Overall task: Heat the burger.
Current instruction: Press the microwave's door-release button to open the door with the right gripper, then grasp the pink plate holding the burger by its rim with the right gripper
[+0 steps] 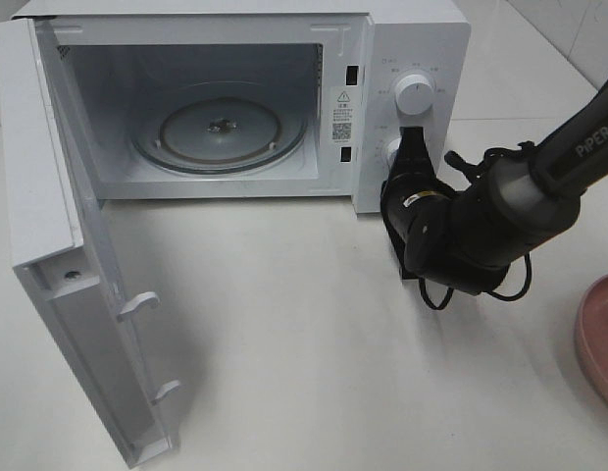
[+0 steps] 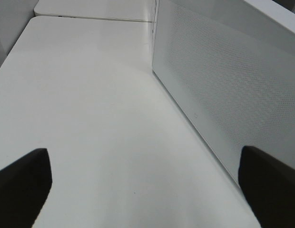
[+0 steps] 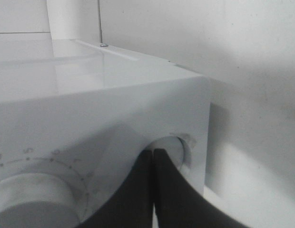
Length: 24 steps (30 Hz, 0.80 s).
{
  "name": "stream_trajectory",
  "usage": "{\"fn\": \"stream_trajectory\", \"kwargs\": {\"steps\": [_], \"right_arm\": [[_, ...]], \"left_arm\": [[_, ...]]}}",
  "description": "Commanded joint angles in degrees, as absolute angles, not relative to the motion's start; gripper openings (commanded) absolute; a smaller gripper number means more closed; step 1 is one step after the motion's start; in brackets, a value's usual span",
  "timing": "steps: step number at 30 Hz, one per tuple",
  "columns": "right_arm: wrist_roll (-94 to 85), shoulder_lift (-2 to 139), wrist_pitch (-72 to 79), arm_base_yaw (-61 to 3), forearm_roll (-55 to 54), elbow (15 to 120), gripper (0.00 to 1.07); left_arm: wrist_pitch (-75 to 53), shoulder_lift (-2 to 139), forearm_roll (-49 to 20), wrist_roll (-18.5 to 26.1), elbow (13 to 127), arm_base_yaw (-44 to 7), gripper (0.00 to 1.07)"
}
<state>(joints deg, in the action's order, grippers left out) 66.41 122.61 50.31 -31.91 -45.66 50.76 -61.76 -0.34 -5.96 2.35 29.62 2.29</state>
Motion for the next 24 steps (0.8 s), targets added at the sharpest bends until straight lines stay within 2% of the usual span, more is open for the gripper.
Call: {"fn": "stream_trajectory", "kwargs": {"steps": [1,16,24], "right_arm": [[66.23,120.78,51.68,-31.51,-43.77,50.25,0.0],[52.88,111.27,40.34,-31.51,-43.66,43.09,0.0],[33.4,105.42,29.11,-31.51,-43.32,41.71,0.0]], "left_arm": [[-61.31,-1.32,-6.07,2.35,29.62,1.89,1.0],[-61.31,-1.32,-6.07,2.41,29.62,1.89,1.0],[-61.31,-1.32,-6.07,2.41,29.62,1.89,1.0]]}}
